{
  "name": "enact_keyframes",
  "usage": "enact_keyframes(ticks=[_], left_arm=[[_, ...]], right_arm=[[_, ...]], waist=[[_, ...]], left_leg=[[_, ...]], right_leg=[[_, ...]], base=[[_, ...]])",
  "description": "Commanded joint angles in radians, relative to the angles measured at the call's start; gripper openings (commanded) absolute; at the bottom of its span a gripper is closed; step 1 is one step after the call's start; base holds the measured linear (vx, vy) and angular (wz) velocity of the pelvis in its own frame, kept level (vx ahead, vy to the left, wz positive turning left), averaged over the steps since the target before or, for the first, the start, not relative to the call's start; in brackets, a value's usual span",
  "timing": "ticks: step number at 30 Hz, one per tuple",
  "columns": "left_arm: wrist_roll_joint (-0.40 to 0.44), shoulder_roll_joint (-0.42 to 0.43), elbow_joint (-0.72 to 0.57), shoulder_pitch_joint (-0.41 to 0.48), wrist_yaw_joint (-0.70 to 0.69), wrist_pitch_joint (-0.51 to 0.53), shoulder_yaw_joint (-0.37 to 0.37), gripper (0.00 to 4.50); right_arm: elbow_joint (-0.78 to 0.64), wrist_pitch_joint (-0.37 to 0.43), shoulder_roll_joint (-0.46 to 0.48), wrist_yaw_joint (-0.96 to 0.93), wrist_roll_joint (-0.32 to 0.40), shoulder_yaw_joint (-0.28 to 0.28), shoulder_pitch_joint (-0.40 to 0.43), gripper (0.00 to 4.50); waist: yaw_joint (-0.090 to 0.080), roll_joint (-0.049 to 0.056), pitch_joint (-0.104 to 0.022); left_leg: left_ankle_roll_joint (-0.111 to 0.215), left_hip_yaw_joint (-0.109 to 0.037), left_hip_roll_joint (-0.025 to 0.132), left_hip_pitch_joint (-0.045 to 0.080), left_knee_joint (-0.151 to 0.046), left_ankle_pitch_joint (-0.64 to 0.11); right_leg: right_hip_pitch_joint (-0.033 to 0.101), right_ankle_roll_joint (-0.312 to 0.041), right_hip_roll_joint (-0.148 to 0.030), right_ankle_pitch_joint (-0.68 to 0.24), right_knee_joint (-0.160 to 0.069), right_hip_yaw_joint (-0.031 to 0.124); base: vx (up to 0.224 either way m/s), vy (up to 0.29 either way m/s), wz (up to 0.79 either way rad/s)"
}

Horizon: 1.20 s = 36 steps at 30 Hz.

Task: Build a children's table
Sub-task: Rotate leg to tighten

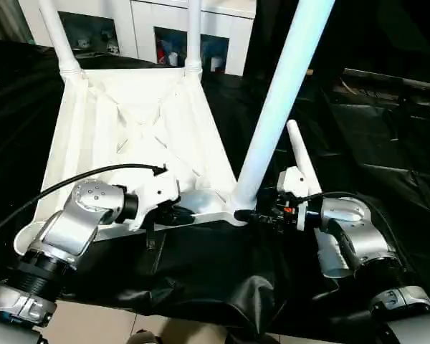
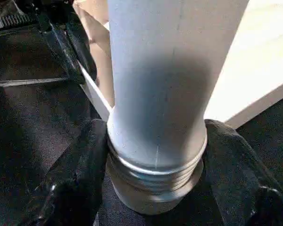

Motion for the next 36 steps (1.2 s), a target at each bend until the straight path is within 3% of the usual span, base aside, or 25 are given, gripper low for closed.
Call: enact_keyframes(ticks=[1,5,7,8,9,10,15,17,18,21,22,27,29,31,33,34,36], left_arm=[[0.001,-0.007,-0.006,0.006,-0.015,-0.007,-0.022,0.0],[0.037,-0.033,0.029,0.001,0.057,0.025,-0.027,0.0],[0.066,-0.092,0.085,-0.018,0.164,0.052,-0.02,0.0],[0.089,-0.149,0.132,-0.037,0.252,0.071,-0.02,0.0],[0.091,-0.154,0.136,-0.039,0.258,0.072,-0.02,0.0],[0.096,-0.173,0.151,-0.046,0.282,0.079,-0.021,0.0],[0.135,-0.324,0.263,-0.126,0.451,0.113,-0.036,0.0],[0.139,-0.346,0.283,-0.142,0.469,0.113,-0.038,0.0],[0.145,-0.364,0.306,-0.161,0.479,0.101,-0.044,0.0],[0.158,-0.39,0.35,-0.193,0.479,0.074,-0.049,0.0],[0.16,-0.39,0.357,-0.198,0.473,0.066,-0.05,0.0],[0.159,-0.385,0.373,-0.206,0.45,0.052,-0.051,0.0],[0.163,-0.386,0.388,-0.212,0.457,0.016,-0.047,0.0],[0.159,-0.395,0.394,-0.218,0.469,-0.032,-0.034,0.0],[0.14,-0.403,0.383,-0.218,0.462,-0.028,-0.017,0.0],[0.105,-0.411,0.354,-0.213,0.433,-0.021,0.003,0.27],[0.047,-0.413,0.275,-0.203,0.409,0.024,0.044,0.43]], right_arm=[[0.009,0.001,-0.001,0.018,0.008,-0.003,-0.004,2.64],[0.058,0.015,0.022,-0.126,-0.032,-0.019,-0.006,2.64],[0.103,0.026,0.068,-0.31,-0.057,-0.048,-0.004,2.64],[0.123,0.033,0.118,-0.45,-0.065,-0.071,0.004,2.64],[0.124,0.033,0.122,-0.461,-0.066,-0.073,0.004,2.64],[0.128,0.033,0.14,-0.503,-0.068,-0.079,0.007,2.64],[0.153,0.063,0.304,-0.838,-0.057,-0.141,-0.013,2.64],[0.16,0.065,0.326,-0.877,-0.055,-0.146,-0.022,2.64],[0.16,0.058,0.341,-0.899,-0.065,-0.14,-0.033,2.64],[0.149,0.036,0.363,-0.899,-0.07,-0.139,-0.044,2.64],[0.138,0.026,0.364,-0.879,-0.06,-0.144,-0.041,2.99],[0.102,-0.003,0.352,-0.857,-0.041,-0.16,-0.032,3.43],[0.018,0.017,0.327,-0.89,-0.066,-0.153,-0.007,3.53],[-0.088,0.056,0.293,-0.888,-0.077,-0.136,0.035,3.53],[-0.142,0.084,0.279,-0.877,-0.07,-0.132,0.062,3.53],[-0.209,0.12,0.261,-0.866,-0.068,-0.132,0.101,3.59],[-0.317,0.163,0.233,-0.847,-0.071,-0.127,0.17,3.62]], waist=[[0.002,0.014,-0.077],[0.0,0.016,-0.073],[-0.003,0.017,-0.066],[-0.006,0.017,-0.058],[-0.009,0.018,-0.056],[-0.008,0.016,-0.063],[-0.014,0.025,-0.064],[-0.014,0.027,-0.067],[-0.013,0.033,-0.07],[-0.01,0.03,-0.075],[-0.007,0.033,-0.081],[-0.003,0.036,-0.086],[0.0,0.035,-0.088],[0.004,0.035,-0.092],[0.004,0.033,-0.093],[0.008,0.028,-0.093],[0.015,0.031,-0.097]], left_leg=[[0.068,0.004,0.02,0.007,-0.053,-0.125],[0.05,0.003,0.021,0.007,-0.057,-0.155],[0.023,0.002,0.019,0.011,-0.059,-0.207],[0.001,0.0,0.017,0.018,-0.063,-0.27],[-0.013,-0.002,0.018,0.021,-0.064,-0.298],[-0.025,-0.009,0.015,0.025,-0.062,-0.32],[-0.02,-0.011,0.014,0.024,-0.064,-0.352],[-0.026,-0.014,0.011,0.03,-0.063,-0.383],[-0.023,-0.015,0.011,0.031,-0.062,-0.392],[-0.016,-0.013,0.01,0.026,-0.061,-0.39],[-0.013,-0.013,0.011,0.023,-0.061,-0.373],[-0.001,-0.009,0.013,0.014,-0.061,-0.332],[0.001,-0.007,0.01,0.01,-0.062,-0.31],[0.005,-0.008,0.012,0.005,-0.061,-0.259],[0.012,-0.005,0.012,0.007,-0.059,-0.247],[0.021,-0.003,0.01,0.005,-0.058,-0.227],[0.028,-0.002,0.013,0.006,-0.056,-0.197]], right_leg=[[0.065,-0.253,-0.065,-0.099,-0.053,0.046],[0.063,-0.248,-0.065,-0.144,-0.059,0.046],[0.059,-0.225,-0.065,-0.24,-0.069,0.045],[0.053,-0.197,-0.067,-0.363,-0.083,0.043],[0.049,-0.177,-0.067,-0.425,-0.089,0.043],[0.051,-0.136,-0.073,-0.505,-0.098,0.042],[0.039,-0.114,-0.068,-0.517,-0.104,0.041],[0.036,-0.099,-0.063,-0.527,-0.107,0.034],[0.035,-0.095,-0.065,-0.523,-0.109,0.034],[0.038,-0.1,-0.065,-0.488,-0.108,0.036],[0.043,-0.109,-0.066,-0.46,-0.103,0.038],[0.05,-0.136,-0.067,-0.386,-0.095,0.041],[0.054,-0.129,-0.065,-0.378,-0.095,0.042],[0.063,-0.133,-0.062,-0.307,-0.086,0.043],[0.06,-0.147,-0.064,-0.273,-0.082,0.045],[0.064,-0.147,-0.063,-0.264,-0.082,0.046],[0.065,-0.157,-0.065,-0.219,-0.075,0.048]], base=[[0.0,0.0,0.0],[0.0,0.0,0.0],[0.0,0.0,0.0],[-0.056,0.0,-0.02],[0.0,0.0,0.0],[0.0,0.0,0.0],[0.0,0.0,0.0],[0.0,0.0,0.0],[0.0,0.0,0.0],[0.0,0.0,0.0],[0.0,0.0,0.0],[0.0,0.0,0.0],[0.0,0.0,0.0],[0.0,0.0,0.0],[0.026,-0.003,0.01],[0.0,0.0,0.0],[0.0,0.0,0.0]])
